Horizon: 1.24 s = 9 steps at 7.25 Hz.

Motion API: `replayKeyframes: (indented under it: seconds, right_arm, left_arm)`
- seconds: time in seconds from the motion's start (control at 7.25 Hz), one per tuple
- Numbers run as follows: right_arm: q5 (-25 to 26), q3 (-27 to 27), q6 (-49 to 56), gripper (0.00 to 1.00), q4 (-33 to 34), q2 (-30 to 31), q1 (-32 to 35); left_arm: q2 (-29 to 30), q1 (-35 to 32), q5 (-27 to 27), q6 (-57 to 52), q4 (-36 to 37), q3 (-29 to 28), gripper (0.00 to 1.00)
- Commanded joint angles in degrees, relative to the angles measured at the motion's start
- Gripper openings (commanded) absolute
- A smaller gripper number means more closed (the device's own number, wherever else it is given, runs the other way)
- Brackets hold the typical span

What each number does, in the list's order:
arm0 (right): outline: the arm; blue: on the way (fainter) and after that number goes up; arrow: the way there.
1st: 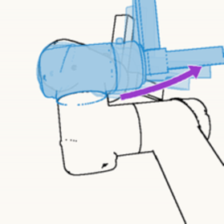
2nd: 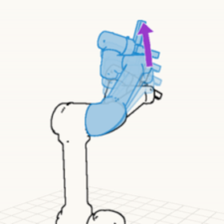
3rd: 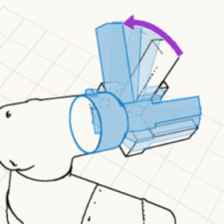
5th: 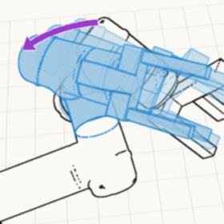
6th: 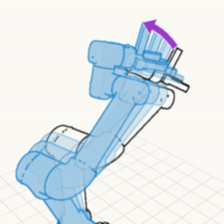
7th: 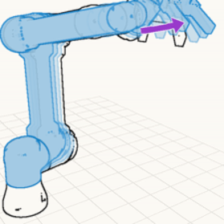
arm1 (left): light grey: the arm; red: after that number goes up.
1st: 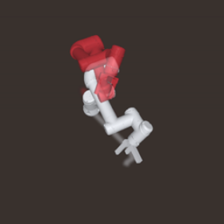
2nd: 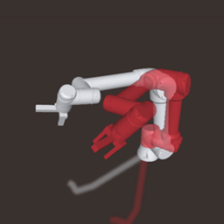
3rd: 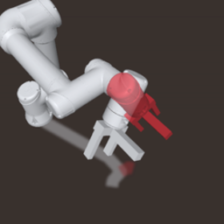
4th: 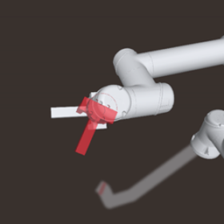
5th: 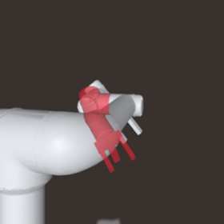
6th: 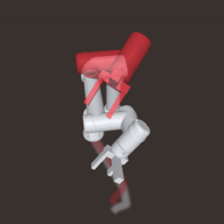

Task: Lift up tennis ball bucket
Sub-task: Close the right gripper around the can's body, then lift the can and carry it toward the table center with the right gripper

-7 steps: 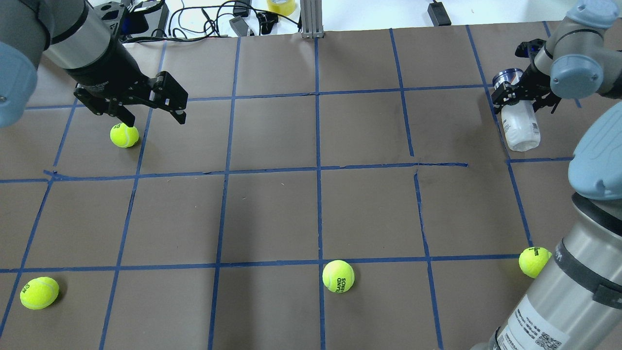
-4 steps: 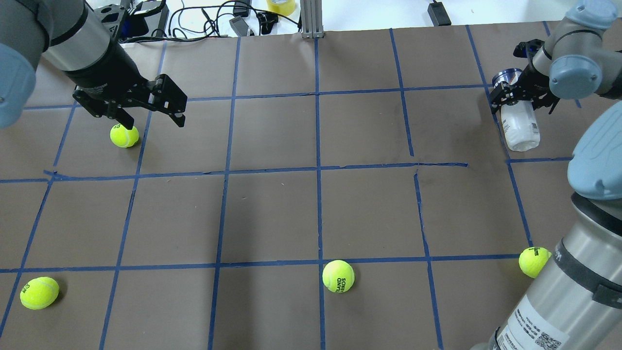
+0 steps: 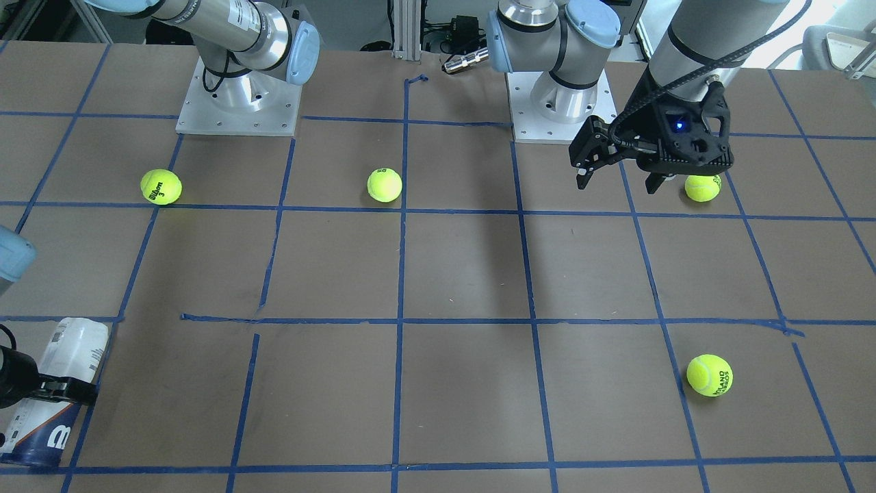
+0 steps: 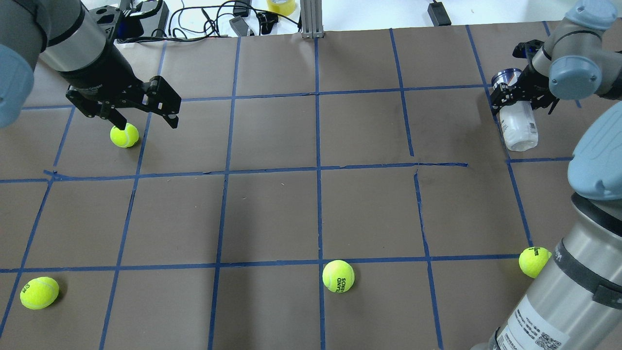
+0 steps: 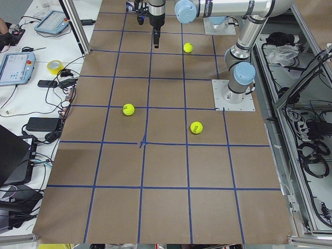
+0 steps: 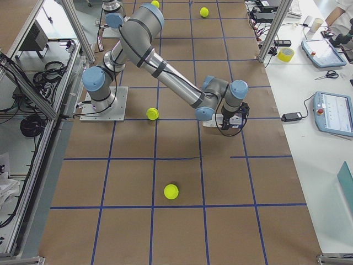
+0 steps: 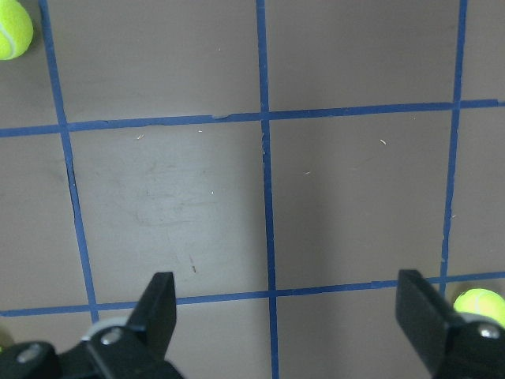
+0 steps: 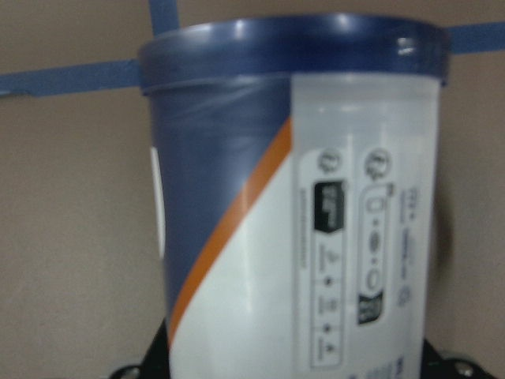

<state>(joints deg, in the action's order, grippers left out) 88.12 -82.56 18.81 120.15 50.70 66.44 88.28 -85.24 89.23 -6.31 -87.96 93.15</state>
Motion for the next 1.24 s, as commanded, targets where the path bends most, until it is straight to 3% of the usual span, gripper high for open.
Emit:
replayKeyframes:
  seconds: [0.0,0.55,0.83,1.1]
  right_arm:
    - [0.4,0.3,0.2,0.78,0.0,0.2,0.1]
    - [0.4,-0.1,2.2,0.75,-0.9,4.1,3.1]
    - [1.1,-0.1,4.0,0.70,-3.0,6.3,10.5]
    - [1.8,-0.1,7.4,0.72,-3.2,8.0,19.7]
  left_arm:
    - [0.0,0.0,0.6,0.1,0.2,0.5,1.00]
    - [-0.1,0.0,0.9,0.1,0.1,0.5,1.00]
    - [-0.1,0.1,0.8,0.1,0.1,0.5,1.00]
    - [-0.2,0.5,0.9,0.0,0.1,0.4,1.00]
